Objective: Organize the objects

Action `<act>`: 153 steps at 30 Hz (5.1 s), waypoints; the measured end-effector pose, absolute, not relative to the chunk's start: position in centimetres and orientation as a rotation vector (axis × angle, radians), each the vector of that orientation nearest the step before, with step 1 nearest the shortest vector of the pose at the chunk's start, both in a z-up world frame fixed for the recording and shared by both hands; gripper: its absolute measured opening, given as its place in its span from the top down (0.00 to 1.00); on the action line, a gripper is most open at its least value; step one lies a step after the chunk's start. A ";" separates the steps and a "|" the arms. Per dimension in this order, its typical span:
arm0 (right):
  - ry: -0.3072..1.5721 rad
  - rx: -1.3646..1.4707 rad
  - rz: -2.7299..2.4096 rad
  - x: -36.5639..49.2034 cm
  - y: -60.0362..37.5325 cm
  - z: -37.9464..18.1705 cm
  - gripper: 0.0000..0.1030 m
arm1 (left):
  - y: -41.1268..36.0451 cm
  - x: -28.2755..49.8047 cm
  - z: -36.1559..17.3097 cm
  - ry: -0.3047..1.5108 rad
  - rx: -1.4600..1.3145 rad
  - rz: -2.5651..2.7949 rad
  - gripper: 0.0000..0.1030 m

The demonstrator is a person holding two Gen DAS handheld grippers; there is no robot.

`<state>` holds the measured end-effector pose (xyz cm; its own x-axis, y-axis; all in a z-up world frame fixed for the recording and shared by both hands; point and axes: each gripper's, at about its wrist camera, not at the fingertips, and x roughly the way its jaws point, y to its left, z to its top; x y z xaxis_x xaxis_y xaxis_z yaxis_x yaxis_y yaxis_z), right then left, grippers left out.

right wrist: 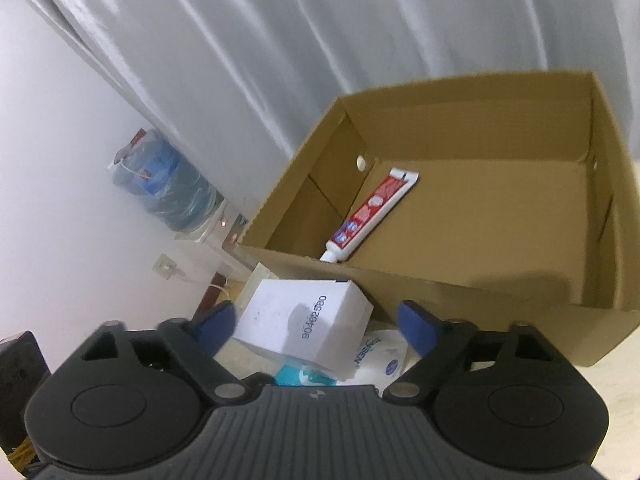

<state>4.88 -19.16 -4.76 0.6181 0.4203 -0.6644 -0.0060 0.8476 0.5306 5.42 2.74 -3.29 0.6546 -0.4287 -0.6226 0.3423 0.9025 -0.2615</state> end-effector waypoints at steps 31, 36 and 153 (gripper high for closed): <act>0.952 0.438 0.359 3.5 -17.8 -5.8 0.44 | 1.1 0.3 -3.7 0.774 -0.153 -0.464 0.02; 0.932 0.410 0.363 3.3 -17.3 -5.8 0.45 | 0.7 0.0 -3.9 0.760 -0.109 -0.437 0.07; 0.948 0.470 0.349 1.9 -17.0 -6.8 0.40 | -1.5 1.4 -5.9 0.881 0.051 -0.255 0.18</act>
<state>1.90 -17.01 -6.82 0.5407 0.4816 -0.6897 -0.0800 0.8456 0.5278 1.38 -1.48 -5.87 0.6080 -0.1999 -0.7684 0.2414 0.9685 -0.0609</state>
